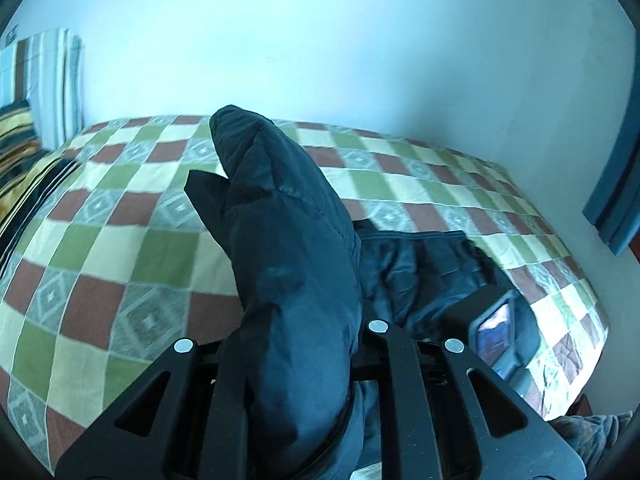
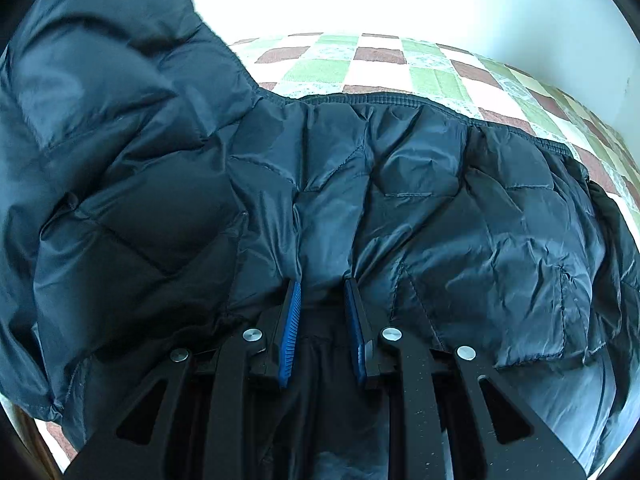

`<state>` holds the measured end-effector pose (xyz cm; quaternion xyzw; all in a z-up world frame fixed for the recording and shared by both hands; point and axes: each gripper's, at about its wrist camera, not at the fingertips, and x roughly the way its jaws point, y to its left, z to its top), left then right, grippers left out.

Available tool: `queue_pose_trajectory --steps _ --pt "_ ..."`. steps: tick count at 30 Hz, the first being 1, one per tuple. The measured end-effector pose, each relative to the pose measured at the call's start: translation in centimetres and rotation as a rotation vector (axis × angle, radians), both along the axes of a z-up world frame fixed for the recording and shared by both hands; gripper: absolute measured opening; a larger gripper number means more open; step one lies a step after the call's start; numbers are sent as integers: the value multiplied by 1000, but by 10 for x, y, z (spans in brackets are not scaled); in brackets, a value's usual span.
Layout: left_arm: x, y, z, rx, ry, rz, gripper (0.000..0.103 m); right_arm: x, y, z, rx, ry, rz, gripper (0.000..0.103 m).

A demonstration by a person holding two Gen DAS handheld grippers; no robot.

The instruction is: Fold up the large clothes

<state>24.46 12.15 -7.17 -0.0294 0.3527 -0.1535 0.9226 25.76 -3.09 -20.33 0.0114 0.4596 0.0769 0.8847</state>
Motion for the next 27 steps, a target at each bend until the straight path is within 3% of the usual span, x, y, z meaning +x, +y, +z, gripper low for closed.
queue_pose_trajectory --steps 12,21,27 --pt "-10 -83 11 71 -49 -115 15 -41 -50 30 45 -57 -42 24" --pt "-13 -156 -13 117 -23 -214 15 -80 -119 44 -2 -99 -163 24" --pt "-18 -206 -37 163 9 -281 14 -91 -161 34 -25 -78 -257 26"
